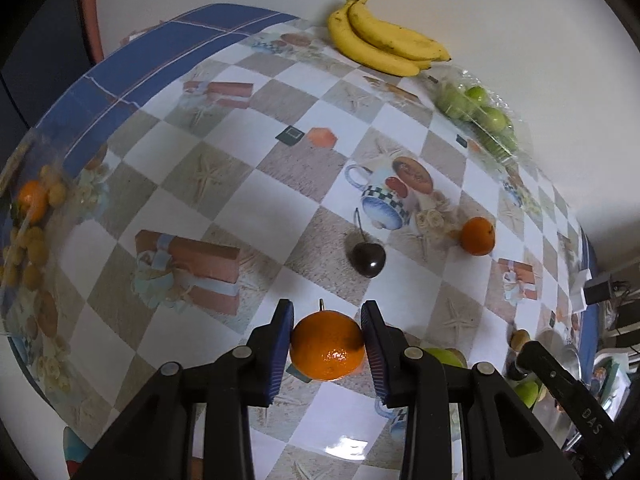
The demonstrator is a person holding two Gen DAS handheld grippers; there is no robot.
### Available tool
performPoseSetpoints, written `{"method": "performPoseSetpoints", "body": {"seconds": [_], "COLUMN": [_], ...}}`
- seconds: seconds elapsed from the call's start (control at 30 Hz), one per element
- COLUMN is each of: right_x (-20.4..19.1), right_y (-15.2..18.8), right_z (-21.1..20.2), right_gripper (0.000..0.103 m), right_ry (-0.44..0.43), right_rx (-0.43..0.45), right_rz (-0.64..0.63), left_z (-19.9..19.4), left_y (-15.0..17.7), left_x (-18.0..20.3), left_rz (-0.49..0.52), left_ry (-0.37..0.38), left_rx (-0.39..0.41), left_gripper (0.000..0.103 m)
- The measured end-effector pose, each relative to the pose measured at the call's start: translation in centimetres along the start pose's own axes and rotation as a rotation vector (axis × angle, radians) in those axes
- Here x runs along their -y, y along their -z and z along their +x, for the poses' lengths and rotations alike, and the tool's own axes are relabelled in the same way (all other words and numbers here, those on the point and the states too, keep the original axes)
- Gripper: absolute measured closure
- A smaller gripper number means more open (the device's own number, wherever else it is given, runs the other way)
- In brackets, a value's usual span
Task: Organize fruits
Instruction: 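Carry the orange and plum over the steel bowl and release both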
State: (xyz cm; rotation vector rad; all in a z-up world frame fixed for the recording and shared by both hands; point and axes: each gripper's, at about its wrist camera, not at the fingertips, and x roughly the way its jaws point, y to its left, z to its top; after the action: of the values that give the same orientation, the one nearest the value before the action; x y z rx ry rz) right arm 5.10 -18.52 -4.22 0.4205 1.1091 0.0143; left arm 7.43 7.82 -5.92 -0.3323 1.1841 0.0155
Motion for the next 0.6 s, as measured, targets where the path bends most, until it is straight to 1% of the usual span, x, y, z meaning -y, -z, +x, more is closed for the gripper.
{"method": "performPoseSetpoints", "body": {"seconds": [0.17,0.33,0.47,0.6], "right_x": [0.7,1.7,3.2,4.6], "right_y": [0.1,0.2,-0.1,-0.3], "right_z": [-0.8,-1.6,-2.6,-3.3], "right_gripper": [0.072,0.072,0.072,0.072], "right_ry": [0.020,0.056,0.065,0.115], "right_rx": [-0.002,0.007,0.022,0.038], "right_rz": [0.010,0.020,0.056,0.068], "left_z": [-0.1,-0.5,-0.9,-1.1], "left_y": [0.2,0.5,0.7,1.0], "left_x": [0.8,2.3,3.9,6.1], "left_rz": [0.015,0.053,0.095,0.143], "left_ry": [0.005,0.020,0.028,0.044], "left_rx": [0.006,0.011,0.017,0.021], "left_gripper": [0.066,0.066,0.066,0.066]}}
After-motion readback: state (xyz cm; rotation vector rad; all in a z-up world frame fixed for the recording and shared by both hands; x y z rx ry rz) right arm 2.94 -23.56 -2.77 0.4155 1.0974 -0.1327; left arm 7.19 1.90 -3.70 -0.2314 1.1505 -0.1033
